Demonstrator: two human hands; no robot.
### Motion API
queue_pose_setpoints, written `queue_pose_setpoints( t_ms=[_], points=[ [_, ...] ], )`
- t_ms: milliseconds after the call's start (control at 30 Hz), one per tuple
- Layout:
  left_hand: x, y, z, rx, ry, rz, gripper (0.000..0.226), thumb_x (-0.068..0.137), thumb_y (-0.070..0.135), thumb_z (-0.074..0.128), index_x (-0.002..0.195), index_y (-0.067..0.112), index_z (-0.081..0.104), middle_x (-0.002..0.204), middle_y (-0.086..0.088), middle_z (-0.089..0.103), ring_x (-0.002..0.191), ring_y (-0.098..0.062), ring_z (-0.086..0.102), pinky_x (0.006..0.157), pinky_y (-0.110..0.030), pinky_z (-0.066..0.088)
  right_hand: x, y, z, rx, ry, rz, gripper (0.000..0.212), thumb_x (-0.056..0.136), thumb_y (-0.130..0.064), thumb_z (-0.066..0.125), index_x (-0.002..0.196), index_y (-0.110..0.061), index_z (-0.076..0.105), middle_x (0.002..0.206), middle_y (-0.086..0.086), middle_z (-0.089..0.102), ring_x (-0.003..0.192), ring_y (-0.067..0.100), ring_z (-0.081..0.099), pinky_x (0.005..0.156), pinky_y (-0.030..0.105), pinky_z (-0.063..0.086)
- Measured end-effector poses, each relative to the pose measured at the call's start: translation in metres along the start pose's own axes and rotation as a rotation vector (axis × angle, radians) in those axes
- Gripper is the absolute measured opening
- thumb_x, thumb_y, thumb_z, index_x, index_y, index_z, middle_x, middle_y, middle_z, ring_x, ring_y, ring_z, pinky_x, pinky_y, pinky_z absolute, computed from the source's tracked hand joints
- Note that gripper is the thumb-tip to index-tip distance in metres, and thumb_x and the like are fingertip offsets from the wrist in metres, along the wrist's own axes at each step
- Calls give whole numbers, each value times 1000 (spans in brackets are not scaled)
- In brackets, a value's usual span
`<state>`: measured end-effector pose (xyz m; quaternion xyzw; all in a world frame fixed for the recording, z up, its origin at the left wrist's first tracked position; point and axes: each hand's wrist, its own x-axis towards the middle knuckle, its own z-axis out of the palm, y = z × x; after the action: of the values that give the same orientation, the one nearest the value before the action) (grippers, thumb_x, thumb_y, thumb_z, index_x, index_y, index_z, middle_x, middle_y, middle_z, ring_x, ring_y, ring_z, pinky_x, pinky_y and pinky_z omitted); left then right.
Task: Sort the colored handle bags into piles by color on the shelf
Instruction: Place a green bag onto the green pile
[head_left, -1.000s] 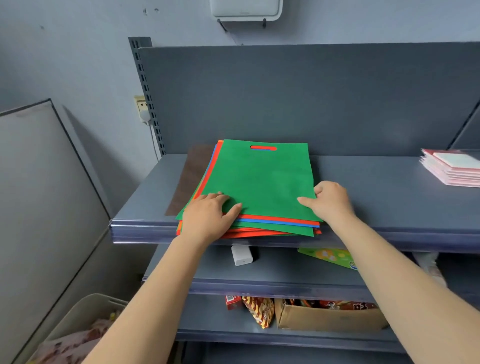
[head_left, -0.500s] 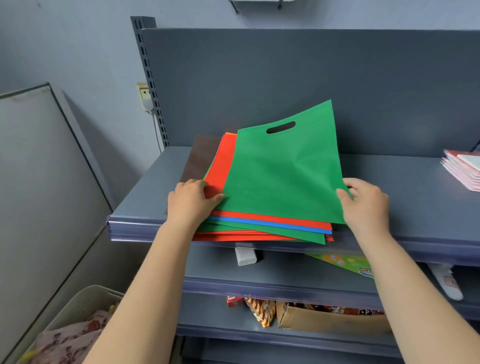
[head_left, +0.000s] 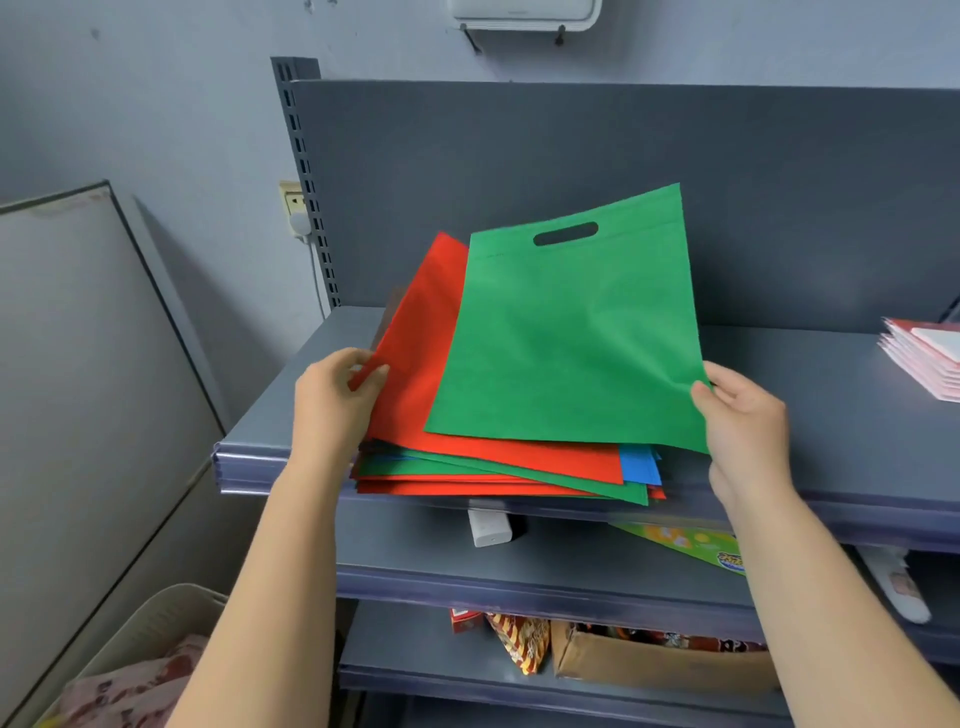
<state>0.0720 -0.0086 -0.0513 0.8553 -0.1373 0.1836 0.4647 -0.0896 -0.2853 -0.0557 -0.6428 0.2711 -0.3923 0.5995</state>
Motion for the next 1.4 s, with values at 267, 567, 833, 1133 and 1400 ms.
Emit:
queue_pose_setpoints(
  t_ms=[267, 567, 833, 1133, 1400],
  points=[
    [-58, 0, -46, -474, 310, -123, 22, 88, 11, 65, 88, 33, 67, 80, 9, 69, 68, 4, 61, 71, -18, 52, -35, -22, 2, 277, -172, 140, 31, 95, 4, 46, 108, -17, 66, 85, -11, 74, 80, 6, 70, 63, 18, 55],
    [-170, 28, -120, -599, 610, -230, 22, 90, 7, 61, 91, 28, 68, 76, 21, 72, 71, 2, 64, 72, -19, 55, -103, -42, 0, 377, -500, 276, 38, 98, 2, 39, 107, -22, 66, 94, -9, 74, 86, 7, 71, 66, 19, 57],
    [-288, 47, -204, -537, 842, -208, 16, 89, 11, 63, 91, 24, 71, 81, 9, 74, 72, -7, 69, 63, -19, 54, -193, -45, 3, 445, -704, 397, 33, 97, -1, 43, 109, -23, 66, 90, -12, 74, 83, 5, 71, 61, 20, 56],
    [-420, 71, -303, -369, 1132, -209, 9, 82, 21, 66, 88, 25, 71, 81, 7, 74, 72, -8, 66, 67, -21, 56, -316, -59, 23, 494, -1082, 507, 55, 96, 4, 38, 77, -28, 78, 75, -9, 74, 65, 5, 70, 51, 16, 54],
    [-503, 83, -372, -331, 1361, -219, 7, 77, 28, 68, 80, 27, 74, 79, 7, 74, 70, -7, 68, 61, -19, 54, -399, -91, 43, 432, -1286, 506, 35, 97, -1, 41, 102, -23, 68, 93, -8, 75, 84, 10, 71, 64, 23, 59]
  ],
)
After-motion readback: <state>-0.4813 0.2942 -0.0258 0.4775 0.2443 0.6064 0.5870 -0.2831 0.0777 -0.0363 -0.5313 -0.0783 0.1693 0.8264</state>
